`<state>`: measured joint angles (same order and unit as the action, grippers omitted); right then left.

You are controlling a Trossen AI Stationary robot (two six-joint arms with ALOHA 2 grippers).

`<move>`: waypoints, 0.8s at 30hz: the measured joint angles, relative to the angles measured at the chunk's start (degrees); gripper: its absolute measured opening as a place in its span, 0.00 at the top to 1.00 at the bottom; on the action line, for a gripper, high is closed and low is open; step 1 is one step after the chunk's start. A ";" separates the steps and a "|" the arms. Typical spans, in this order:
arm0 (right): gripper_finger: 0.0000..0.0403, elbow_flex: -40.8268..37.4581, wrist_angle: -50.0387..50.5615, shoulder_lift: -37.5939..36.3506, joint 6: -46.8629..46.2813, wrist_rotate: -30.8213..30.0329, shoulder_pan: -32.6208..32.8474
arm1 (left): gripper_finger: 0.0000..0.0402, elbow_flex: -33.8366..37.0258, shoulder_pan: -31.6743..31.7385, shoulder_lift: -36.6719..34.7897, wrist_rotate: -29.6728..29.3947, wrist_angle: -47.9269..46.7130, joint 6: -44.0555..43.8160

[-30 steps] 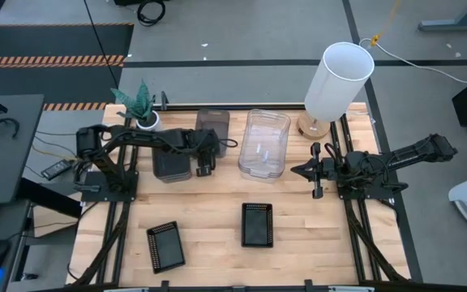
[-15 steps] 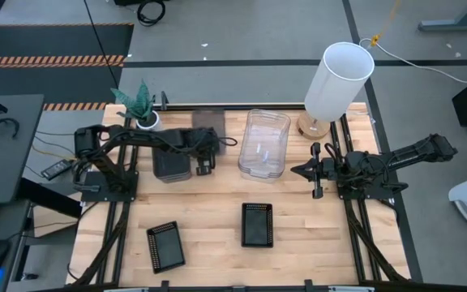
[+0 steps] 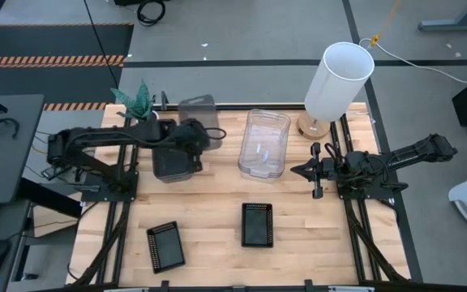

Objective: Stack baskets by color
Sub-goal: Stack the right black bin on the left black bin

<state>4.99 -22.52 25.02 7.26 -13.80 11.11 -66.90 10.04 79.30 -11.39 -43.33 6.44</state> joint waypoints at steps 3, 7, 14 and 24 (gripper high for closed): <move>0.96 0.00 0.00 -0.02 -0.01 0.00 -0.01 | 0.98 -0.24 -2.12 -3.47 0.36 -7.09 -4.73; 0.96 0.00 0.00 -0.02 0.00 0.00 0.00 | 0.98 -0.24 -6.54 -7.86 0.33 -14.16 -11.29; 0.96 0.00 -0.23 0.13 0.01 0.00 0.01 | 0.98 -0.25 -16.93 -11.65 -1.86 -23.28 -20.91; 0.96 0.00 -0.63 0.22 -0.01 0.00 -0.01 | 0.98 10.44 -23.34 -11.79 -8.06 -22.04 -28.77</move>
<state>4.99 -23.16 25.23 7.25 -13.80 11.09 -56.46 -13.30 67.51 -19.45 -65.36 -22.34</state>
